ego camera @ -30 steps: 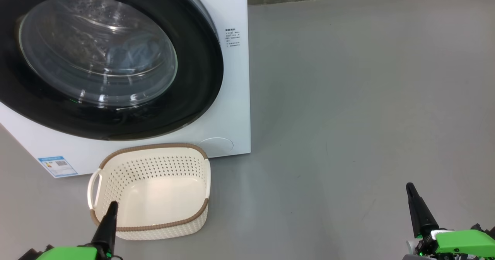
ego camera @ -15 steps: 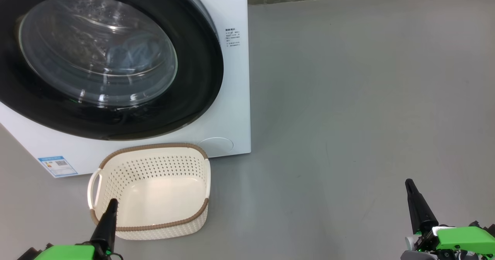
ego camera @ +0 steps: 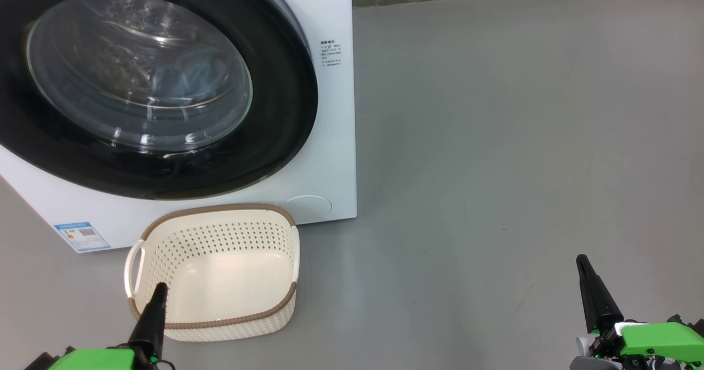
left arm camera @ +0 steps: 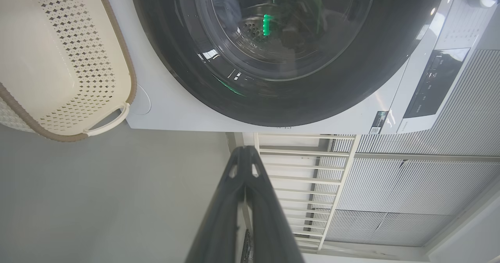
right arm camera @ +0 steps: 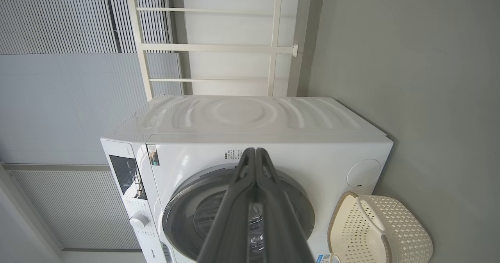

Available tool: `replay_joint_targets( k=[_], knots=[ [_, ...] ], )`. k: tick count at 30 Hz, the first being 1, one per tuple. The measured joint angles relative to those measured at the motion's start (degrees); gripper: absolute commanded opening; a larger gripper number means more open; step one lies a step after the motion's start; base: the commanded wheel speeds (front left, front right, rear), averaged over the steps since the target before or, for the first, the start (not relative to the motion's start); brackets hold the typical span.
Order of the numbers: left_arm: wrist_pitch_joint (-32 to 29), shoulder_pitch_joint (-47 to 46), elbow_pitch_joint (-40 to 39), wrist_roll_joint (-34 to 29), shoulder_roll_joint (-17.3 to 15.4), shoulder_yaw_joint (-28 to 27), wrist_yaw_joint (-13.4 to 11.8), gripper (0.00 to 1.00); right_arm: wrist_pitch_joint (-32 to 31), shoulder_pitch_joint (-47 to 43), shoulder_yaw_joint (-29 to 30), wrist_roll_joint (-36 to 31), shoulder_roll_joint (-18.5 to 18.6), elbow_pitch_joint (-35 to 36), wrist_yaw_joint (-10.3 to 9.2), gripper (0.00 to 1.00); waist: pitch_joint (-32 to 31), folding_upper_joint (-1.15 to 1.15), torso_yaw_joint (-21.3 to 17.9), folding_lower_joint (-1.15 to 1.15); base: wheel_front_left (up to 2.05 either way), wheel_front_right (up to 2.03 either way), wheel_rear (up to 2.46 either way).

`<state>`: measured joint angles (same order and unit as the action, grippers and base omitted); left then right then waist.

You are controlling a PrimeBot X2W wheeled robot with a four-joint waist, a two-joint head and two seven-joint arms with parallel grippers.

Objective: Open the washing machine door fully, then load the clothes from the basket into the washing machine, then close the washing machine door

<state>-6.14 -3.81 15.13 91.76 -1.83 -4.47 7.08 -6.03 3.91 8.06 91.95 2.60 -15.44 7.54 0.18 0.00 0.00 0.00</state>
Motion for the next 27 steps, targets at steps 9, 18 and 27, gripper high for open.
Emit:
replay_joint_targets(
  k=[9,18,27],
  knots=[
    [0.0,0.0,0.01,0.0,0.0,-0.01,0.0,0.0,0.0,0.0,0.0,0.0,0.0,0.0,0.0,0.0,0.0,0.0,0.0,0.0,0.0,0.0,0.0],
    [0.0,0.0,0.01,0.0,0.0,-0.02,0.0,0.0,0.0,0.0,-0.01,0.0,0.0,0.0,-0.15,0.0,0.0,0.0,0.0,0.0,0.0,0.0,0.0],
    [0.0,-0.01,0.01,0.0,0.0,-0.03,0.0,0.0,0.0,0.0,-0.01,0.0,0.0,0.0,-0.15,0.0,0.0,0.0,0.0,0.0,0.0,0.0,0.0]
  ],
)
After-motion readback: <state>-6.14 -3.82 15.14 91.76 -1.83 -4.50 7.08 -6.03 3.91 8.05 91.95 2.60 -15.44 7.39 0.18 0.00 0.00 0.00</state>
